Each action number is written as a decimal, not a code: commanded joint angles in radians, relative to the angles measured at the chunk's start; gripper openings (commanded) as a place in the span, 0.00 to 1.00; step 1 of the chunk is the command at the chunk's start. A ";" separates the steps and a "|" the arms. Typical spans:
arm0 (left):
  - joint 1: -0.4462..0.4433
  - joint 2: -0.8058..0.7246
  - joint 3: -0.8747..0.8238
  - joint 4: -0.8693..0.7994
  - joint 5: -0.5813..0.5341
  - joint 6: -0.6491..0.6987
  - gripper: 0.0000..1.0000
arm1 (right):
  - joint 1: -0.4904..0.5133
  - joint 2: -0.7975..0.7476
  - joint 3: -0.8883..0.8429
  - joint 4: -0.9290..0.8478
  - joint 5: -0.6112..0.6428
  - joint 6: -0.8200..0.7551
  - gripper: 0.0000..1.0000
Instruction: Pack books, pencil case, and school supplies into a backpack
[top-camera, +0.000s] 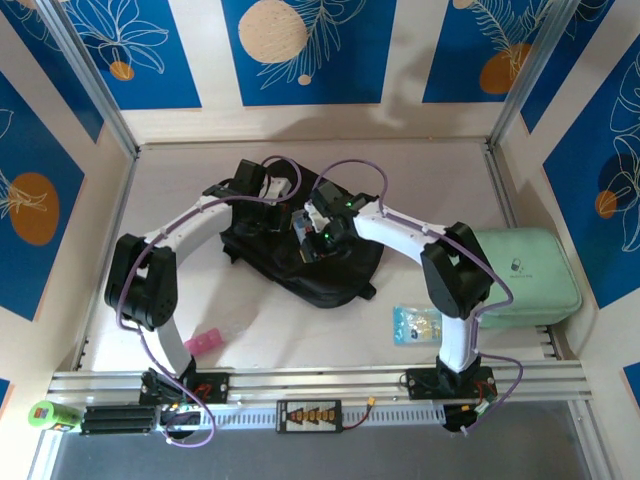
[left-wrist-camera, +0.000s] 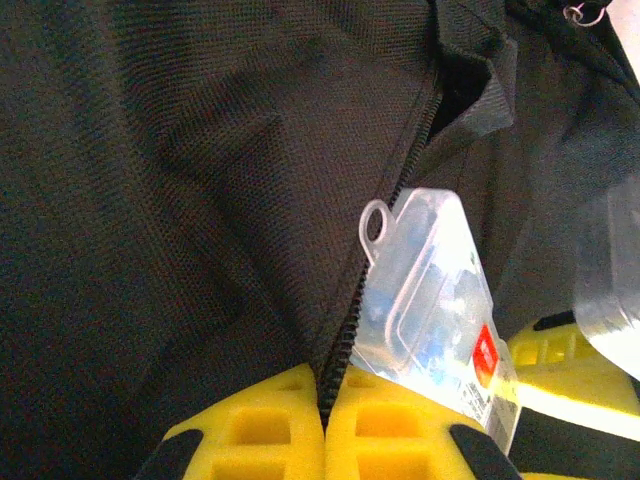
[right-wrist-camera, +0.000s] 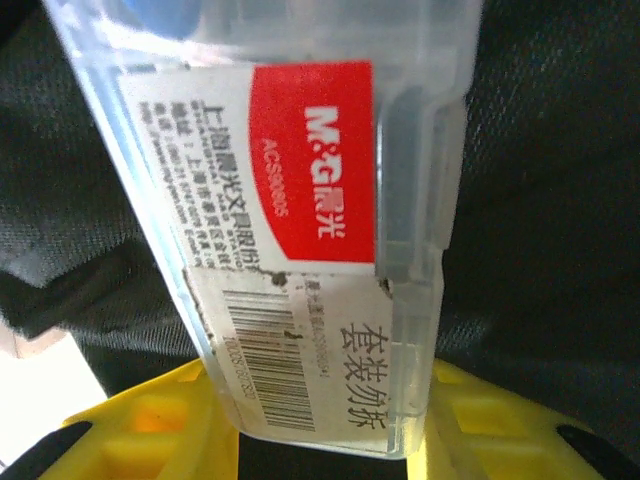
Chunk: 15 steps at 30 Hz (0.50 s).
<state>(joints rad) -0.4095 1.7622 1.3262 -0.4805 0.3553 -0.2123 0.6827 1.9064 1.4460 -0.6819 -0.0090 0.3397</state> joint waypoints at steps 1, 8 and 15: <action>0.009 -0.046 -0.012 0.016 0.051 0.027 0.00 | -0.020 0.041 0.083 -0.058 -0.035 -0.009 0.39; 0.009 -0.065 -0.022 0.010 -0.024 0.019 0.00 | -0.029 0.054 0.114 -0.087 -0.063 -0.013 0.38; 0.009 -0.051 -0.010 0.006 0.005 0.033 0.00 | -0.006 -0.016 0.012 -0.101 -0.079 -0.058 0.38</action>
<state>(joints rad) -0.4057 1.7420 1.3094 -0.4656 0.3328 -0.2005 0.6682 1.9400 1.4761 -0.7681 -0.0578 0.3115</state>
